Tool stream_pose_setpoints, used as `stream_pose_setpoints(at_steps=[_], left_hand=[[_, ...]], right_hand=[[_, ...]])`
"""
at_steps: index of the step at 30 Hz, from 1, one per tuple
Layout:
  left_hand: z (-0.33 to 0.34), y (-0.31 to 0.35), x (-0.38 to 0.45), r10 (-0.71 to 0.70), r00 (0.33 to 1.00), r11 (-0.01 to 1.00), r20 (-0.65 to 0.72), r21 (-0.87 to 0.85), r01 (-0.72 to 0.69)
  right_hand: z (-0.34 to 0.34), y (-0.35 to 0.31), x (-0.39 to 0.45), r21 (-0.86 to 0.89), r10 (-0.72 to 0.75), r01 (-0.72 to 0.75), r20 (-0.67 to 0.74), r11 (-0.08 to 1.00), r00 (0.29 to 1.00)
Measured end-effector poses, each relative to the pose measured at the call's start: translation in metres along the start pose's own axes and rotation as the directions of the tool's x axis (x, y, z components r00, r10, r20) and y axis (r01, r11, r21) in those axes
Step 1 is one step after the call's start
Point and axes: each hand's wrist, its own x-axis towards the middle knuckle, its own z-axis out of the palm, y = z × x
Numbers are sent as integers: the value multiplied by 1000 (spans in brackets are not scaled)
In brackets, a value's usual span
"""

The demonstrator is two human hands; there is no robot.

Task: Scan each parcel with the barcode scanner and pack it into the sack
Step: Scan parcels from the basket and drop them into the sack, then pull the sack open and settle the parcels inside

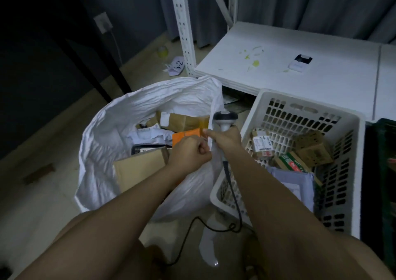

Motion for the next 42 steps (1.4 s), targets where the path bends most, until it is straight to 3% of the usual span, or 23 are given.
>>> stream_pose_setpoints(at_steps=[4,5,7,10,12,14,15,17,19,21,24,28,29,32,33,35,38,39,41,42], left_hand=[[-20,-30,-4,-48,995,996,89,-70,55],[-31,-41,-3,-79,995,994,58,-71,83],[-59,-69,-3,-157,978,982,-137,80,169],[-111,-111,-15,-294,812,844,-504,262,468],[-131,-141,-23,-442,729,772,-523,191,606],[-138,-170,-31,-604,681,729,-415,57,682],[-138,-184,-33,-638,684,733,-354,-7,680],[-137,-202,-37,-589,761,798,-273,-48,601],[-135,-205,-37,-490,813,864,-314,-51,501],[-141,-187,-33,-445,810,895,-383,-162,415],[-176,-136,-20,-358,763,924,-537,-323,207],[-237,-93,-23,-406,608,826,-682,-558,-75],[-243,-92,-31,-421,598,810,-682,-579,-89],[-237,-106,-55,-416,634,891,-652,-431,141],[-237,-106,-61,-404,658,898,-635,-414,152],[-250,-91,-66,-323,666,910,-673,-415,22],[-271,-70,-67,-350,572,879,-741,-471,-72],[-270,-69,-68,-381,561,874,-735,-483,-40],[-261,-68,-72,-415,597,887,-686,-450,100],[-260,-67,-72,-408,611,891,-678,-441,105]], right_hand=[[19,-3,-10,-162,-78,68,-53,984,996],[22,-2,-11,-162,-89,78,-60,984,994],[26,-1,-15,-166,-113,99,-78,981,991],[31,-1,-20,-184,-152,134,-87,974,985],[34,-1,-22,-208,-160,140,-85,968,983],[36,-2,-25,-239,-155,132,-81,962,985],[35,-4,-26,-258,-156,130,-85,957,984],[33,-10,-31,-275,-165,135,-90,952,982],[30,-18,-39,-277,-158,129,-85,952,984],[30,-35,-50,-281,-166,141,-68,949,984],[34,-91,-74,-204,-286,275,-25,940,958],[25,-167,-116,-65,-484,479,-94,875,870],[19,-170,-124,-86,-499,492,-102,867,861],[9,-153,-140,-271,-426,398,-55,877,903],[9,-149,-145,-312,-404,371,-49,875,913],[12,-151,-152,-300,-426,396,-41,868,904],[13,-150,-156,-202,-459,435,-92,878,884],[11,-144,-157,-200,-444,418,-111,886,889],[7,-129,-159,-289,-408,367,-96,884,908],[4,-127,-158,-289,-393,351,-100,891,914]])
